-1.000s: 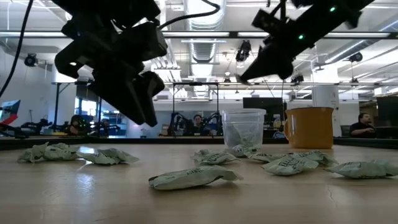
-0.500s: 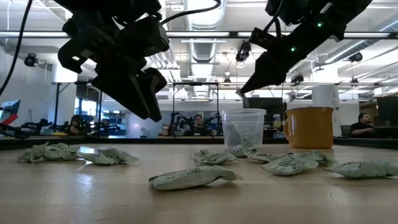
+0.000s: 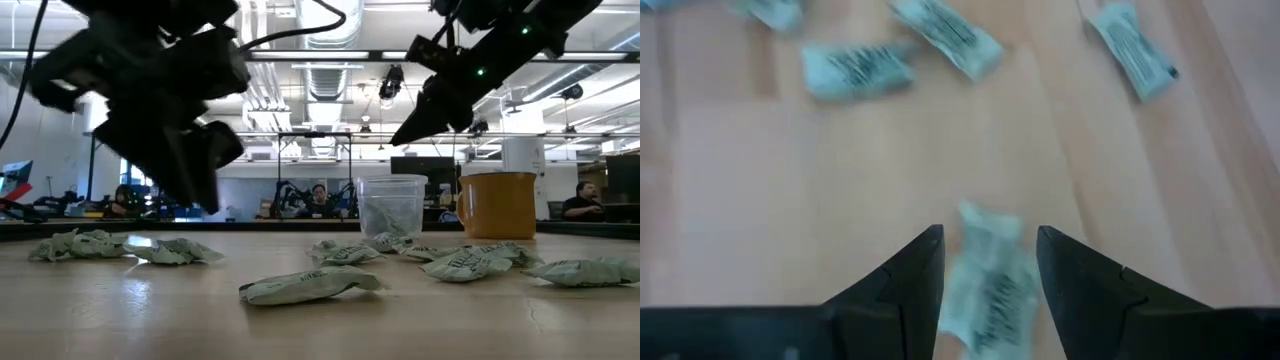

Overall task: Pick and place Stevia / Truvia into bins
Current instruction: Put the green stevia packet into the transparent bin

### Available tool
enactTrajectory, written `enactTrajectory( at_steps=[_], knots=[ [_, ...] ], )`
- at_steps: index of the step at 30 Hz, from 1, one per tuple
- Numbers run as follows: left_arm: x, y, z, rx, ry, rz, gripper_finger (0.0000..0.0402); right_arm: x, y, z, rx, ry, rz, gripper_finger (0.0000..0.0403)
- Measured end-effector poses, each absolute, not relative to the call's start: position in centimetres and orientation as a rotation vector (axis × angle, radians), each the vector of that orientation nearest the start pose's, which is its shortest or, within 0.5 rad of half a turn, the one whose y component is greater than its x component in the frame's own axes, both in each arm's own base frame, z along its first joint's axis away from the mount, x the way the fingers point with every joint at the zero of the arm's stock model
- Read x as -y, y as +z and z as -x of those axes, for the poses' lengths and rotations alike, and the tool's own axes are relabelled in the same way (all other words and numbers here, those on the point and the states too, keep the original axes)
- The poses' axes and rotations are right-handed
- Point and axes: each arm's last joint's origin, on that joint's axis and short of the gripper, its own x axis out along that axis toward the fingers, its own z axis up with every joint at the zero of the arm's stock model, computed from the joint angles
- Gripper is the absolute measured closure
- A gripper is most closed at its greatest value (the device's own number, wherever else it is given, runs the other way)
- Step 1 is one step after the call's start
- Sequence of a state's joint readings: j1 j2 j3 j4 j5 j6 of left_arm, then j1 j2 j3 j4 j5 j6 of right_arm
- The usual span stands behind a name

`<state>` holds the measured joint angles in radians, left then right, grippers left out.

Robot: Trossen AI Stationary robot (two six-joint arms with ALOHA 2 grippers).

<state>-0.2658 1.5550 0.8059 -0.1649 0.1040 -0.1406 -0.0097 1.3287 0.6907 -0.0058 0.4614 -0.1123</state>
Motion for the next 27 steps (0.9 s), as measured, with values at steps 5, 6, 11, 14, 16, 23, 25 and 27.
enactTrajectory(
  at_steps=[5, 6, 11, 14, 16, 23, 25, 27],
  knots=[
    [9.0, 16.1, -27.6, -0.961, -0.286, 0.042, 0.0257, 0.2, 21.3, -25.8, -0.648, -0.373, 0.264, 0.0283],
    [9.0, 16.1, -27.6, -0.958, -0.274, 0.033, 0.0257, 0.0, 21.4, -25.6, -0.649, -0.362, 0.267, 0.0284],
    [8.8, 16.2, -27.8, -0.931, -0.23, -0.001, 0.0257, -1.2, 22.0, -25.2, -0.626, -0.319, 0.273, 0.029],
    [8.9, 15.9, -27.9, -0.931, -0.226, -0.004, 0.0257, -1.7, 22.4, -24.9, -0.608, -0.301, 0.276, 0.0293],
    [8.9, 15.5, -27.9, -0.951, -0.224, -0.008, 0.0257, -1.9, 22.7, -24.8, -0.596, -0.294, 0.276, 0.0295],
    [8.7, 14.1, -28.6, -0.978, -0.234, -0.049, 0.0257, -2.4, 23.1, -24.4, -0.577, -0.275, 0.277, 0.0294],
    [8.5, 14.2, -28.7, -0.972, -0.228, -0.045, 0.026, -2.4, 23.1, -24.4, -0.575, -0.273, 0.278, 0.0294],
    [8.3, 14.1, -28.7, -0.974, -0.224, -0.044, 0.0266, -2.4, 23.2, -24.3, -0.573, -0.274, 0.277, 0.0296]
  ],
)
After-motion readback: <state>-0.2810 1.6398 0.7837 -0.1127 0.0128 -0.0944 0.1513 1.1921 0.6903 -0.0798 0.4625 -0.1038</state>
